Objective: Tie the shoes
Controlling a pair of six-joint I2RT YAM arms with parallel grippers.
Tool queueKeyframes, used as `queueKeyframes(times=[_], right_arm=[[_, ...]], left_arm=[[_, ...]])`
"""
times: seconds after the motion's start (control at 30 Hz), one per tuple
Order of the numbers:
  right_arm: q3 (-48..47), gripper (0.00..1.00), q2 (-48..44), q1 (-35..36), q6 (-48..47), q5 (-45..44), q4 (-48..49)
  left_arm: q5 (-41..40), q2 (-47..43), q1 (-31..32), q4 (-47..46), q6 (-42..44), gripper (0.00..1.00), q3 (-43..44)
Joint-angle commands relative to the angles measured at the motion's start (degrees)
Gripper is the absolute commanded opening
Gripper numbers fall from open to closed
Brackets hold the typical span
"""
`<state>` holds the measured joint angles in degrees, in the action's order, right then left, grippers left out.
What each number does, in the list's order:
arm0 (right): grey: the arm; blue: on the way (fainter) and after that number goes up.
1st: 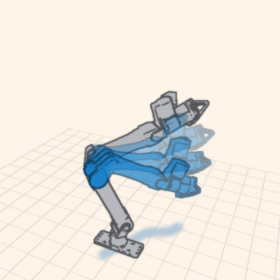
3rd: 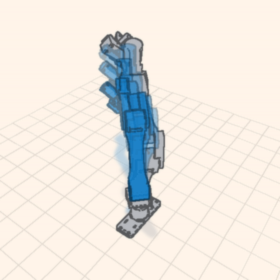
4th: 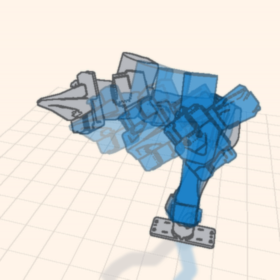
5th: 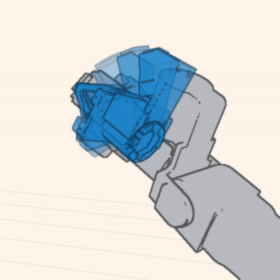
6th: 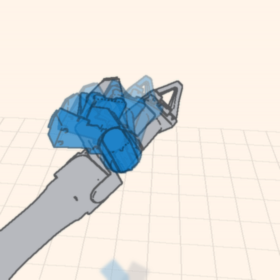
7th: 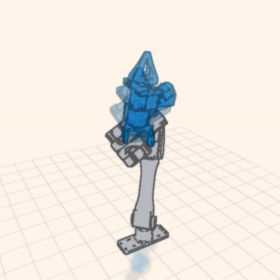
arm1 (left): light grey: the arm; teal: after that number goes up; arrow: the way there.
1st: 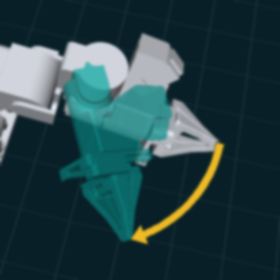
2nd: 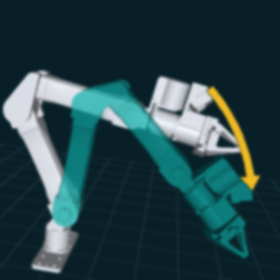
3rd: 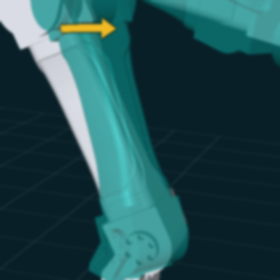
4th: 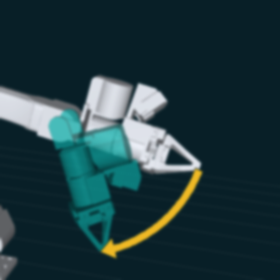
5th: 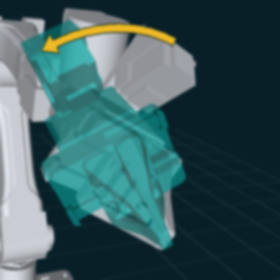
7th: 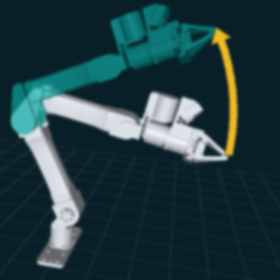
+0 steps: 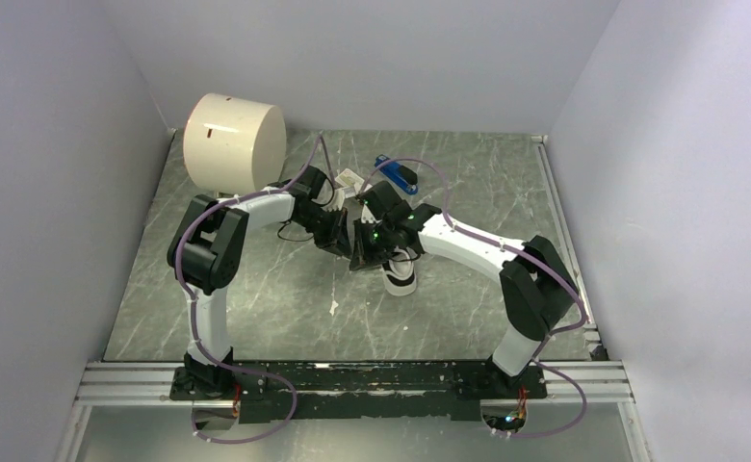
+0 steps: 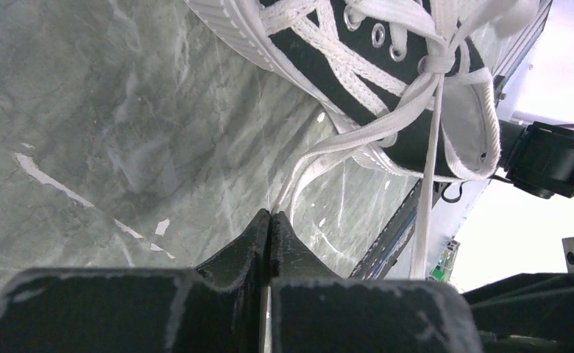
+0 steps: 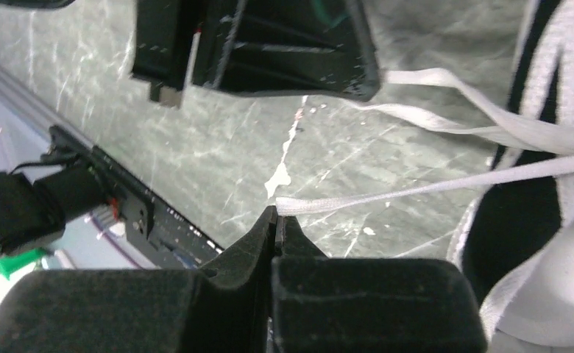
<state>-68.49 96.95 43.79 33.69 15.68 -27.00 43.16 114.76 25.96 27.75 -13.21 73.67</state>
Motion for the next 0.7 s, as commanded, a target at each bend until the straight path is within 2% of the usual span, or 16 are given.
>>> queueKeyframes(times=[0.0, 0.13, 0.37, 0.5, 0.67], right_arm=[[0.4, 0.0, -0.2, 0.0, -4.1, 10.1, 1.6], [0.5, 0.0, 1.1, -0.2, -5.4, 14.0, 2.1], [-3.1, 0.45, -3.7, -2.0, -8.4, 11.9, 1.6], [-0.9, 0.57, -8.5, -9.3, -9.6, 12.3, 4.4], [2.8, 0.58, -6.6, -23.2, -12.8, 22.0, 9.5]], left_arm=[[0.1, 0.4, -0.2, 0.5, 0.8, 0.05, 1.6], [0.0, 0.8, -0.2, 1.3, 1.1, 0.05, 2.6], [-0.2, 0.6, -0.2, 1.4, 1.3, 0.05, 2.1], [-0.2, 0.8, -0.2, 1.8, 1.5, 0.05, 2.3], [0.5, 0.9, -0.2, 1.6, 1.4, 0.05, 2.3]])
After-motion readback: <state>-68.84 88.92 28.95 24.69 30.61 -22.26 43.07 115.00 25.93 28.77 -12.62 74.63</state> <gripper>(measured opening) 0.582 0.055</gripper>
